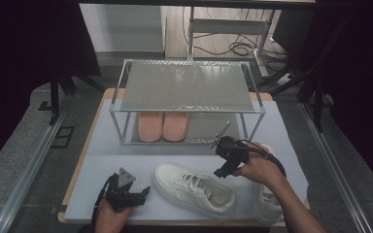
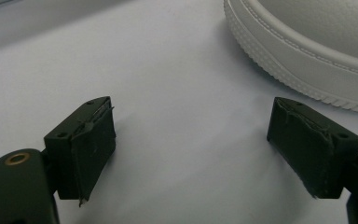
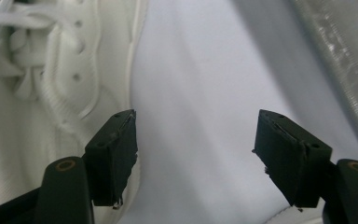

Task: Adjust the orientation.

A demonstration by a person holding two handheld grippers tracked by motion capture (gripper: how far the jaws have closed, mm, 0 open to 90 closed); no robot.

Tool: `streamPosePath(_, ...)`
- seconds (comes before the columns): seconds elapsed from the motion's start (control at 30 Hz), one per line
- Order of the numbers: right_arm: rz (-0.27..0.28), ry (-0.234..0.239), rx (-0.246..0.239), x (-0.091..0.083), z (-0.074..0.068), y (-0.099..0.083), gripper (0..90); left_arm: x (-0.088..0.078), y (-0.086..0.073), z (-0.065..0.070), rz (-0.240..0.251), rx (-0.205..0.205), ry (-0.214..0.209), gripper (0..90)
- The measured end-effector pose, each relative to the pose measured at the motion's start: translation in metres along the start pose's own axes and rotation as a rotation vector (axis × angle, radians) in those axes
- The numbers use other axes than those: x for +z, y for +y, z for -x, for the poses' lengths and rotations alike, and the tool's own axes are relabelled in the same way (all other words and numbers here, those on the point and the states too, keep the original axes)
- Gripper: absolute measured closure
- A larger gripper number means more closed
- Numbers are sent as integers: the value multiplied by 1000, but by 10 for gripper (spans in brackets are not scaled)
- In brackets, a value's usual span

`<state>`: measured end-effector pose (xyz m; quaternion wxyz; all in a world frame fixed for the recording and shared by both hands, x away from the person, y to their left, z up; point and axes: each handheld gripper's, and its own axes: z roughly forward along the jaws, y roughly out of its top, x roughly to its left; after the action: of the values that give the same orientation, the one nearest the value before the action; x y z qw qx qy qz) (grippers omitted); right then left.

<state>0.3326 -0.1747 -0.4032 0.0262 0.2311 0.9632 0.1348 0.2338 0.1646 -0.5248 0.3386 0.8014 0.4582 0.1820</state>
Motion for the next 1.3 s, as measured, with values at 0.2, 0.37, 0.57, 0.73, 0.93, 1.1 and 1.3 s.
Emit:
streamPosePath(0.2,-13,25,3,-2,-11,-10,287,0,0,0,1,-2,0,151)
streamPosePath(0.37,-19,45,2,-1,-20,-14,279,0,0,0,1,-2,0,152)
streamPosePath(0.57,-80,66,-31,9,-29,-12,277,0,0,0,2,-3,0,151)
streamPosePath(0.73,-118,73,-52,23,-34,-8,368,0,0,0,2,-3,-1,152)
streamPosePath(0.93,-199,66,-41,41,-35,-6,449,0,0,0,-2,-2,-1,151)
streamPosePath(1.1,-216,79,-30,46,-33,-5,541,0,0,0,-2,-3,-1,151)
streamPosePath(1.3,-240,64,-62,48,-36,-2,648,0,0,0,-1,-3,-1,151)
